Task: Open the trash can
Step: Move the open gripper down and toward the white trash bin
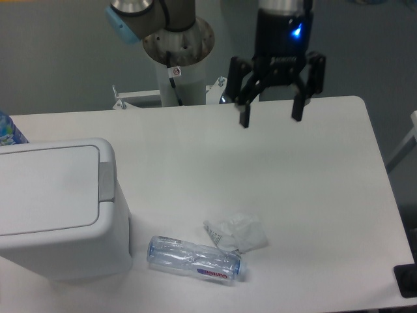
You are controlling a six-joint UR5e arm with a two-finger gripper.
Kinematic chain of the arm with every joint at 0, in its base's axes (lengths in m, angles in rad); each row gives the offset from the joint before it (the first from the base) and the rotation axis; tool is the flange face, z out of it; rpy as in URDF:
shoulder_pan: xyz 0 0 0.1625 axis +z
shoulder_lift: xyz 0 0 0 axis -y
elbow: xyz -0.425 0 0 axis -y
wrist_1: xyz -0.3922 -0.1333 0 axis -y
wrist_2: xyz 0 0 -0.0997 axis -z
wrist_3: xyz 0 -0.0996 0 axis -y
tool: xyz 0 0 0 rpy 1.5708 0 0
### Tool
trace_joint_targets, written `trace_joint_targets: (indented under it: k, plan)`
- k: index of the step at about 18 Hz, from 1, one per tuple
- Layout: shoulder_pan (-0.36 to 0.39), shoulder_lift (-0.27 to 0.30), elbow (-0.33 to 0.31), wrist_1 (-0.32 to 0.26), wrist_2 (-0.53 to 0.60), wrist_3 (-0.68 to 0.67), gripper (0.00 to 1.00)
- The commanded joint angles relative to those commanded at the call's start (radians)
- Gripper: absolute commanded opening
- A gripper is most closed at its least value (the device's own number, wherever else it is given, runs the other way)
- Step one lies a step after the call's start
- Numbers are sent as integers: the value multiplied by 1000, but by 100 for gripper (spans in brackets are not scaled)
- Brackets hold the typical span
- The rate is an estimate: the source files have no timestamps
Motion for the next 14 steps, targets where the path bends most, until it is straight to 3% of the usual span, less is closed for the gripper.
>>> trace_joint_targets:
  k: [7, 14]
  plan:
    - [-72, -25, 0, 0, 2, -3, 100]
    - [-81, -23, 2, 28, 2, -3, 100]
